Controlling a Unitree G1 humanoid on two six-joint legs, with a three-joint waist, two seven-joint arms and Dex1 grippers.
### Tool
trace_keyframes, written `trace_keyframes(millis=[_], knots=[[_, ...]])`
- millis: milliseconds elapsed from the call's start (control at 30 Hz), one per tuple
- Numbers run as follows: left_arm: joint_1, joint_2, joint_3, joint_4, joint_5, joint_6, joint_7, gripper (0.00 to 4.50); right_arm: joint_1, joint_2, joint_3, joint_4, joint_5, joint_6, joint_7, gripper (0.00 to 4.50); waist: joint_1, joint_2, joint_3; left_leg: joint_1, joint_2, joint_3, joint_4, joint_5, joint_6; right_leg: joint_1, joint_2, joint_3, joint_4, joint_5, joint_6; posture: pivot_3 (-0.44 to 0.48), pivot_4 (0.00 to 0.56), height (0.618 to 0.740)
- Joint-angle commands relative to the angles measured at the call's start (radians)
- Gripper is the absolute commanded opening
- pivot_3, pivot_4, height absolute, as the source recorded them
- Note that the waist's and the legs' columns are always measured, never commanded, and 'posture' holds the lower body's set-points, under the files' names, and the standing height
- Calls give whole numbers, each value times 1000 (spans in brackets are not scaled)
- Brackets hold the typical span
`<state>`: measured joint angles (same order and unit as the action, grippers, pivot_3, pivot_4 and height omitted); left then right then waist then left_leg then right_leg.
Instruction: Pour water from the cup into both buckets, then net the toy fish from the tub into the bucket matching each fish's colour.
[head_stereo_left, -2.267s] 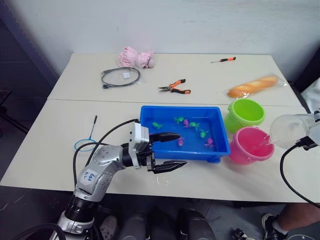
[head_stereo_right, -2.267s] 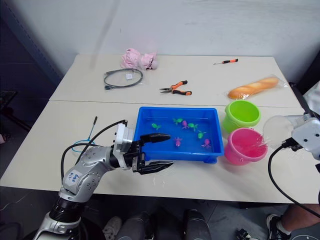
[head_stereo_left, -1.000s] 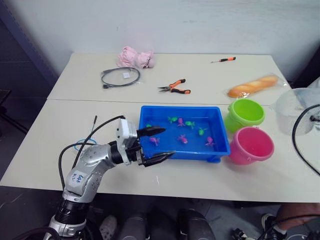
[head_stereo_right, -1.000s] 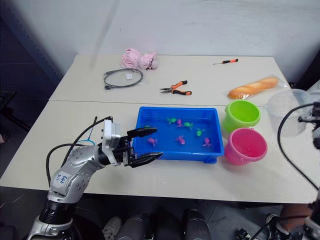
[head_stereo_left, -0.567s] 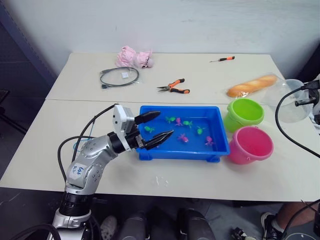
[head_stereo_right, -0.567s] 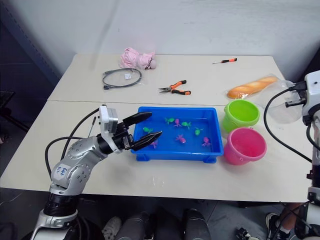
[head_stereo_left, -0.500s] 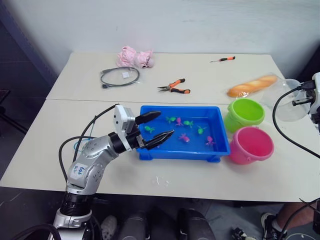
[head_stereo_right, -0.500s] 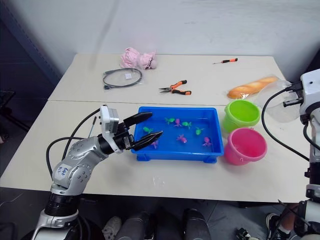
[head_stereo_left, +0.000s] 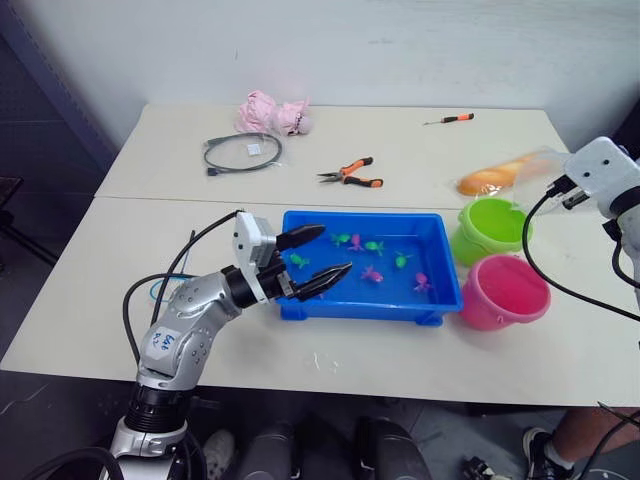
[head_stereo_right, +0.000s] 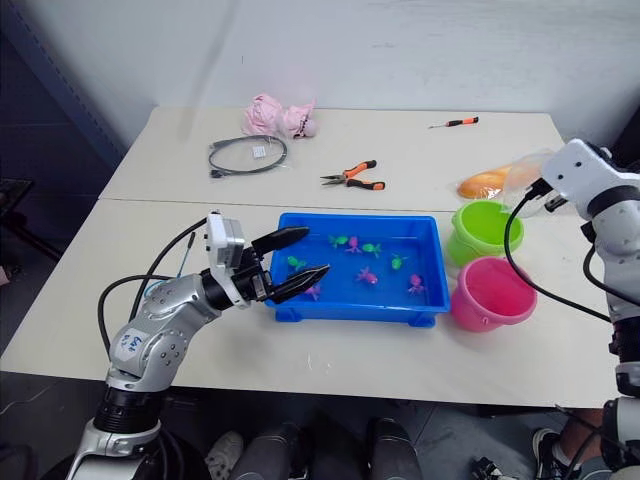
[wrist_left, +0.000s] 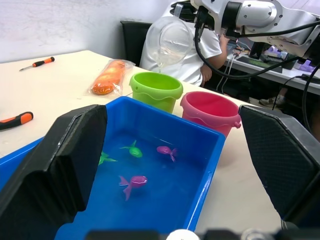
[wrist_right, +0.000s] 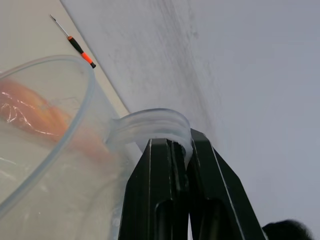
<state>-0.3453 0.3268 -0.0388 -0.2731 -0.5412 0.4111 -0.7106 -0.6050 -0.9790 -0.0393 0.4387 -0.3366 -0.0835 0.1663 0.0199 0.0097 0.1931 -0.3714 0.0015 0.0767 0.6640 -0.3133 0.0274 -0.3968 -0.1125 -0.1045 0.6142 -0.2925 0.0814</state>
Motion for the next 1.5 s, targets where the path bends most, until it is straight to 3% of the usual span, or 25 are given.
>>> trace_keyframes(millis=[33,500,733,900,1100,1333,1400,1500], knots=[[-8,-6,-1,-21,7,-22,1,4500,5,-33,2,-11,-62,-63,-59,62,0,0,0,0,0,0,0,0,0,0,0,0,0,0,0,0,150,740],[1,-5,-2,-32,10,-21,3,4500,31,-54,38,34,-272,-259,-298,62,-4,0,0,0,0,0,0,1,-1,0,1,0,0,0,0,0,150,740],[-5,-10,-7,-30,9,-21,4,4500,37,-57,32,40,-309,-314,-396,62,-10,0,0,0,1,0,0,1,-2,0,1,0,0,0,0,0,150,740],[-7,-7,-7,-27,7,-21,0,4500,78,-31,16,38,-265,-307,-383,62,-12,0,0,0,1,-1,0,1,-2,0,1,0,0,0,0,0,150,740],[-13,-3,-11,-23,6,-17,-10,4500,89,113,-164,-37,54,-127,-238,62,-18,0,0,0,1,-1,0,1,-2,1,1,0,0,0,0,0,150,740],[-25,8,-2,-11,-3,-22,-41,4500,78,242,-494,-179,546,274,-65,62,-16,0,0,0,1,-2,0,1,-2,1,1,-1,1,0,0,0,150,740],[-29,17,-1,-3,6,-32,-55,4500,91,276,-575,-197,662,416,-58,62,-15,0,0,0,1,-2,0,1,-1,2,1,-1,1,0,0,0,150,740],[-42,20,14,19,14,-48,-57,4500,106,367,-712,-130,730,357,-163,62,-14,0,0,0,1,-3,0,1,0,2,0,-2,0,0,0,0,150,740]])
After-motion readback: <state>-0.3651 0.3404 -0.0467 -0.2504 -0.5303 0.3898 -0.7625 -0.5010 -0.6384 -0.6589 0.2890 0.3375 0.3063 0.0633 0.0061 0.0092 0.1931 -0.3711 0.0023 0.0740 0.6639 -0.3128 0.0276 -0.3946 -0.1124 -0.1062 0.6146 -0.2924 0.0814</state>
